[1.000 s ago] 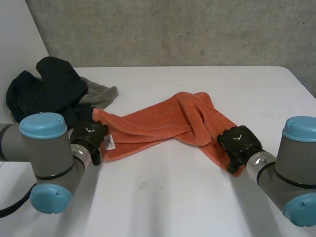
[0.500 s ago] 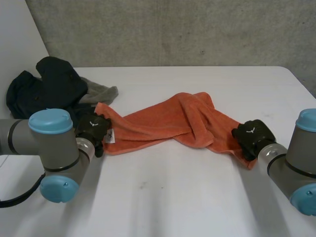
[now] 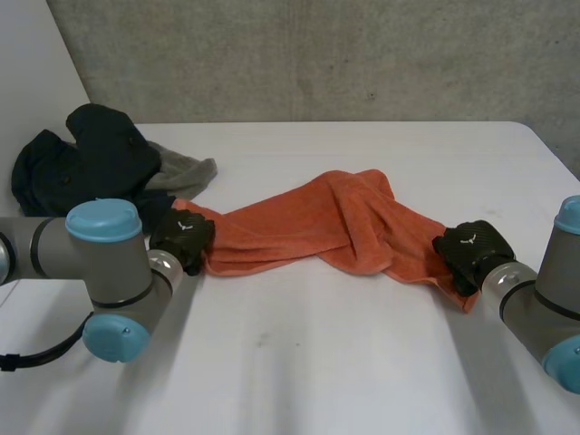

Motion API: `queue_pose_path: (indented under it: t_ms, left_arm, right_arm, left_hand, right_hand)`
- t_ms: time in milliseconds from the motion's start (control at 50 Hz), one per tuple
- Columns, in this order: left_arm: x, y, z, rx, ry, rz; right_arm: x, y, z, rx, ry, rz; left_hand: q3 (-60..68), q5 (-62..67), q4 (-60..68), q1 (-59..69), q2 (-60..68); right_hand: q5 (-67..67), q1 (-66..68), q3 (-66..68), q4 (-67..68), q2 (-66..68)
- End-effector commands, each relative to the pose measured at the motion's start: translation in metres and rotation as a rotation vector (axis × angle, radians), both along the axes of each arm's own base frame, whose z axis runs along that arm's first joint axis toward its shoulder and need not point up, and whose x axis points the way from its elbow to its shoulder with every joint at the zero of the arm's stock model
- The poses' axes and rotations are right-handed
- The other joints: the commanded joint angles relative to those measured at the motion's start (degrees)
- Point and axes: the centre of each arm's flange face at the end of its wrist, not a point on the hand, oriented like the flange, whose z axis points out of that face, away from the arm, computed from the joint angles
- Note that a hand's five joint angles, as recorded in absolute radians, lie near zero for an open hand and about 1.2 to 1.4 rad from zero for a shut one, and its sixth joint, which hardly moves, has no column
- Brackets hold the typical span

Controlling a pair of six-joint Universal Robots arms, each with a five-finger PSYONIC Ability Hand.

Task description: Fold the laundry.

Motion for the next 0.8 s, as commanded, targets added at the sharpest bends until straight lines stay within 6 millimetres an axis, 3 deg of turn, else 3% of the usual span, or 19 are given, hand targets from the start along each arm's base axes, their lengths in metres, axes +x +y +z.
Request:
queue_pose_path:
  t_ms: [20,40,60,100,120,140,180,200,220,260,280,300,380,460,520,580,660,780,800]
  left_arm:
    - [0.000,0.003,0.022,-0.041,-0.004,-0.007]
    - [0.000,0.004,0.035,-0.066,0.007,-0.005]
    - [0.002,0.007,0.062,-0.112,0.036,-0.001]
    - [0.005,0.014,0.090,-0.161,0.064,0.001]
    - [0.006,0.017,0.103,-0.185,0.074,0.003]
    - [0.010,0.024,0.129,-0.236,0.098,0.005]
    - [0.014,0.033,0.159,-0.301,0.131,0.008]
    - [0.016,0.038,0.175,-0.338,0.154,0.010]
    - [0.022,0.047,0.201,-0.399,0.195,0.014]
    - [0.028,0.056,0.226,-0.457,0.239,0.022]
    - [0.032,0.060,0.237,-0.487,0.260,0.027]
    - [0.040,0.067,0.258,-0.539,0.294,0.042]
    - [0.057,0.074,0.285,-0.614,0.334,0.079]
    - [0.067,0.069,0.284,-0.598,0.331,0.117]
    - [0.071,0.060,0.272,-0.551,0.314,0.140]
    - [0.071,0.044,0.250,-0.482,0.289,0.156]
    - [0.060,0.013,0.202,-0.351,0.242,0.158]
    - [0.046,-0.020,0.161,-0.253,0.211,0.153]
    - [0.042,-0.021,0.156,-0.246,0.208,0.147]
  right_arm:
    - [-0.001,-0.003,0.015,0.018,0.013,-0.002]
    - [-0.002,-0.004,0.029,0.013,0.019,0.001]
    - [-0.002,-0.004,0.038,0.007,0.021,0.000]
    - [-0.006,-0.006,0.058,-0.006,0.025,-0.007]
    - [-0.011,-0.008,0.081,-0.027,0.023,-0.020]
    - [-0.014,-0.010,0.096,-0.048,0.018,-0.027]
    - [-0.016,-0.010,0.120,-0.089,0.011,-0.034]
    - [-0.018,-0.010,0.145,-0.138,0.001,-0.040]
    - [-0.018,-0.009,0.159,-0.167,-0.003,-0.041]
    - [-0.019,-0.007,0.186,-0.232,-0.015,-0.044]
    - [-0.020,-0.005,0.210,-0.289,-0.024,-0.046]
    - [-0.020,-0.003,0.221,-0.317,-0.027,-0.046]
    - [-0.022,0.002,0.258,-0.410,-0.032,-0.043]
    - [-0.023,0.006,0.274,-0.435,-0.002,-0.027]
    - [-0.029,-0.004,0.266,-0.401,0.033,-0.039]
    - [-0.031,-0.025,0.241,-0.326,0.056,-0.049]
    - [-0.026,-0.045,0.205,-0.227,0.071,-0.041]
    - [-0.024,-0.066,0.166,-0.131,0.063,-0.043]
    - [-0.023,-0.070,0.161,-0.123,0.043,-0.055]
  left_hand:
    - [15.6,16.6,15.2,17.6,15.1]
    - [15.6,16.6,15.2,17.6,15.1]
    - [15.6,16.6,15.2,17.6,15.1]
    - [15.6,16.6,15.2,17.6,15.1]
    - [15.6,16.6,15.2,17.6,15.1]
    - [15.6,16.6,15.2,17.6,15.1]
    - [15.6,16.6,15.2,17.6,15.1]
    - [15.6,16.6,15.2,17.6,15.1]
    - [15.6,16.6,15.2,17.6,15.1]
    - [15.6,16.6,15.2,17.6,15.1]
    - [15.6,16.6,15.2,17.6,15.1]
    - [15.6,16.6,15.2,17.6,15.1]
    - [15.6,16.6,15.2,17.6,15.1]
    - [15.6,16.6,15.2,17.6,15.1]
    - [15.6,16.6,15.2,17.6,15.1]
    - [15.6,16.6,15.2,17.6,15.1]
    - [15.6,16.6,15.2,17.6,15.1]
    - [15.6,16.6,15.2,17.6,15.1]
    - [15.6,16.6,15.2,17.6,15.1]
  right_hand:
    - [13.3,24.3,12.3,11.9,12.6]
    - [13.3,24.3,12.3,11.9,12.6]
    - [13.3,24.3,12.3,11.9,12.6]
    - [13.3,24.3,12.3,11.9,12.6]
    - [13.3,24.3,12.3,11.9,12.6]
    - [13.3,24.3,12.3,11.9,12.6]
    - [13.3,24.3,12.3,11.9,12.6]
    - [13.3,24.3,12.3,11.9,12.6]
    - [13.3,24.3,12.3,11.9,12.6]
    - [13.3,24.3,12.3,11.9,12.6]
    - [13.3,24.3,12.3,11.9,12.6]
    - [13.3,24.3,12.3,11.9,12.6]
    - [13.3,24.3,12.3,11.9,12.6]
    - [13.3,24.3,12.3,11.9,12.6]
    - [13.3,24.3,12.3,11.9,12.6]
    - [13.3,24.3,12.3,11.9,12.6]
    - [13.3,24.3,12.3,11.9,12.6]
    - [13.3,24.3,12.3,11.9,12.6]
    - [4.8,15.9,3.9,3.5,4.2]
